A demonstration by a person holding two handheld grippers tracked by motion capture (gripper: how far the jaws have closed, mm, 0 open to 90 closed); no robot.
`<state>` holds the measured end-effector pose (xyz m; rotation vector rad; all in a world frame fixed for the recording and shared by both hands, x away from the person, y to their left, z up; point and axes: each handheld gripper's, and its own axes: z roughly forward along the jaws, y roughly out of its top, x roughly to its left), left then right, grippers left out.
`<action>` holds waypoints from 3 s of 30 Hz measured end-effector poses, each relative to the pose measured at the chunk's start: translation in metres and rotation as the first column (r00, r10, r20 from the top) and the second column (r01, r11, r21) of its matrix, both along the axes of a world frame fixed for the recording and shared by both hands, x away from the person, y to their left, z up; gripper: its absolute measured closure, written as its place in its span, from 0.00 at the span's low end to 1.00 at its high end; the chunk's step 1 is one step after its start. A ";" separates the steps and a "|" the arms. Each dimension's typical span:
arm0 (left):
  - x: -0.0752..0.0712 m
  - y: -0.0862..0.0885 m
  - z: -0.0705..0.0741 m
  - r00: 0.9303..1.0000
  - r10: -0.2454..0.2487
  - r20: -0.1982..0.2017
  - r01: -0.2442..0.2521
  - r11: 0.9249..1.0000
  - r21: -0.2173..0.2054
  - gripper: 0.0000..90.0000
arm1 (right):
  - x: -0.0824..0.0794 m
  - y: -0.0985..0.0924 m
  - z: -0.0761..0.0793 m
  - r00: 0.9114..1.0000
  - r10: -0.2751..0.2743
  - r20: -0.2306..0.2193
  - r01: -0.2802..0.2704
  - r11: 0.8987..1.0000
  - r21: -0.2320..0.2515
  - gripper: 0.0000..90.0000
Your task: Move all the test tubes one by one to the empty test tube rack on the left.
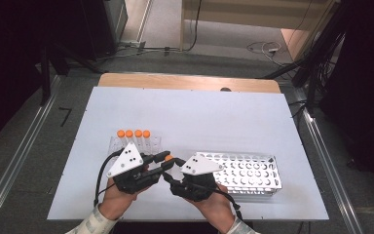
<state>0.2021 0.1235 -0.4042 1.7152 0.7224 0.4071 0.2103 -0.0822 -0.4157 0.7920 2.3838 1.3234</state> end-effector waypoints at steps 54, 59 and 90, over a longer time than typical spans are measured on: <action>0.028 0.120 0.017 0.895 0.445 0.035 -0.445 0.895 -0.023 0.78 | 0.005 -0.086 0.003 0.979 -0.205 0.020 0.204 0.978 0.039 0.28; 0.034 0.123 0.011 0.880 0.473 0.042 -0.472 0.881 -0.033 0.77 | 0.005 -0.088 0.003 0.977 -0.212 0.021 0.211 0.977 0.042 0.28; 0.046 0.115 -0.026 0.869 0.495 -0.012 -0.495 0.869 0.016 0.77 | 0.005 -0.089 0.003 0.976 -0.218 0.023 0.217 0.975 0.041 0.28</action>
